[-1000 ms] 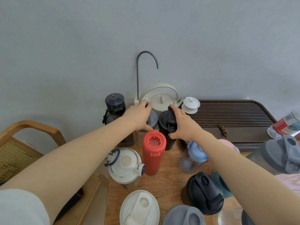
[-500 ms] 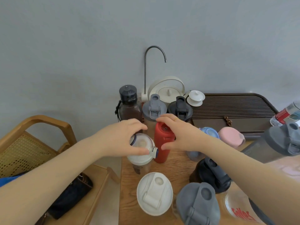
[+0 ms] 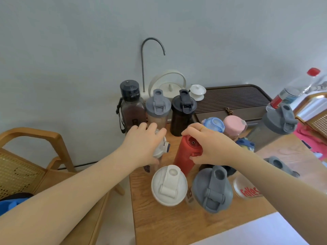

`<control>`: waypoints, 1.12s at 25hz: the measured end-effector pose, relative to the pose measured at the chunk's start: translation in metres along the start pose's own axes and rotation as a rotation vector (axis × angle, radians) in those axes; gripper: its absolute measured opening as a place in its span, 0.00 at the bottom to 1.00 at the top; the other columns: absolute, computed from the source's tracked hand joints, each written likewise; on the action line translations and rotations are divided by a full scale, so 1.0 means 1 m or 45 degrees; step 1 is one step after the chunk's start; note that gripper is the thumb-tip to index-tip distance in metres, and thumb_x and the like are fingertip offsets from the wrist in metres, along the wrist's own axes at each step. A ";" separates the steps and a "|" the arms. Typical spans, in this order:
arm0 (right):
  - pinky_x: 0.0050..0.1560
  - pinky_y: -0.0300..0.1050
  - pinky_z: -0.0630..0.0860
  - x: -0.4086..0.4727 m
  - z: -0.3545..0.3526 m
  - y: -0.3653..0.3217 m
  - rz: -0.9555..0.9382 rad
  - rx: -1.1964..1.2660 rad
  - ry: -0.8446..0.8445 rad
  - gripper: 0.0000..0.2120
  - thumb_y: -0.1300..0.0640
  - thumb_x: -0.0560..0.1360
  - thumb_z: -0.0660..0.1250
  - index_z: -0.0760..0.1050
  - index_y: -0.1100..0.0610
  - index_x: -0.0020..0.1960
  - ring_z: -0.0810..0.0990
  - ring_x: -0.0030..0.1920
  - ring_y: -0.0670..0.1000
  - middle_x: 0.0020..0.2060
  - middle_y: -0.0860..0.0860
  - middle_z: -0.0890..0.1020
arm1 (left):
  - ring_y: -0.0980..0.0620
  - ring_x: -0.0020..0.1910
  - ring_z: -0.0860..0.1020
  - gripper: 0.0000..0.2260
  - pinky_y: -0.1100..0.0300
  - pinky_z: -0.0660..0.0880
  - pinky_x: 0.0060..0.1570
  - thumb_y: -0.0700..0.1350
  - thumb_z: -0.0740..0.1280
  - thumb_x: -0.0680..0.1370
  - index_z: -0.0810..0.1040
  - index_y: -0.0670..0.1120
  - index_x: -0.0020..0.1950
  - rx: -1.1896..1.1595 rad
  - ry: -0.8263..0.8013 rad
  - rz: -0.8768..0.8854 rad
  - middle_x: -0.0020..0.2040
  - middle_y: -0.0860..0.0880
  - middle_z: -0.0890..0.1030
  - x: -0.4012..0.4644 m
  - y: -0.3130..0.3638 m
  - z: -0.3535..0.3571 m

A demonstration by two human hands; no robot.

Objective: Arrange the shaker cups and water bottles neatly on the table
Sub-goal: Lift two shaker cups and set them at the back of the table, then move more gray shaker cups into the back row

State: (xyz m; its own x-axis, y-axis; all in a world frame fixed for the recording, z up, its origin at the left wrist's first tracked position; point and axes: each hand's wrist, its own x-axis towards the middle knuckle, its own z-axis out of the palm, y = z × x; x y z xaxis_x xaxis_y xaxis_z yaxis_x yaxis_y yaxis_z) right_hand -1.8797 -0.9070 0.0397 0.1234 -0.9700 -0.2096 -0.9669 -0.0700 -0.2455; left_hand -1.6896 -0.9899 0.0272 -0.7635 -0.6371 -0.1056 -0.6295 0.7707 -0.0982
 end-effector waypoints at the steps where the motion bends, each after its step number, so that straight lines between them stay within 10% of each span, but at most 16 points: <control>1: 0.49 0.50 0.77 -0.005 0.001 -0.001 0.006 -0.001 0.001 0.31 0.51 0.68 0.70 0.61 0.48 0.67 0.75 0.54 0.53 0.66 0.48 0.64 | 0.43 0.59 0.69 0.35 0.52 0.69 0.54 0.59 0.69 0.68 0.59 0.48 0.68 0.015 0.003 -0.001 0.64 0.45 0.68 0.000 0.001 0.001; 16: 0.69 0.50 0.65 -0.024 0.012 0.024 -0.087 0.320 -0.026 0.41 0.44 0.70 0.69 0.48 0.45 0.74 0.62 0.71 0.49 0.74 0.47 0.56 | 0.48 0.68 0.63 0.31 0.50 0.60 0.67 0.66 0.55 0.71 0.64 0.50 0.69 -0.234 0.180 0.026 0.67 0.51 0.71 -0.022 0.026 -0.020; 21: 0.62 0.27 0.59 -0.066 -0.015 0.095 -0.026 0.351 0.566 0.26 0.49 0.70 0.65 0.70 0.58 0.64 0.67 0.63 0.43 0.63 0.54 0.73 | 0.43 0.52 0.78 0.22 0.48 0.77 0.49 0.55 0.58 0.70 0.77 0.42 0.55 -0.432 0.492 0.208 0.50 0.44 0.81 0.020 0.094 -0.049; 28: 0.71 0.60 0.58 -0.112 -0.018 0.240 0.648 0.325 0.849 0.37 0.48 0.68 0.71 0.59 0.56 0.71 0.56 0.73 0.60 0.73 0.57 0.59 | 0.48 0.54 0.75 0.22 0.58 0.72 0.48 0.57 0.61 0.71 0.73 0.47 0.61 -0.474 0.450 0.366 0.56 0.49 0.78 0.082 0.195 -0.067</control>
State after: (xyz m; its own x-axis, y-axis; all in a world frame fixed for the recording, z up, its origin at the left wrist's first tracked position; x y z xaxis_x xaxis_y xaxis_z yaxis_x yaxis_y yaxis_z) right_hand -2.1294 -0.8194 0.0213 -0.5427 -0.8089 0.2263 -0.7799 0.3851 -0.4935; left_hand -1.8847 -0.8915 0.0661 -0.8725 -0.4098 0.2659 -0.3495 0.9040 0.2464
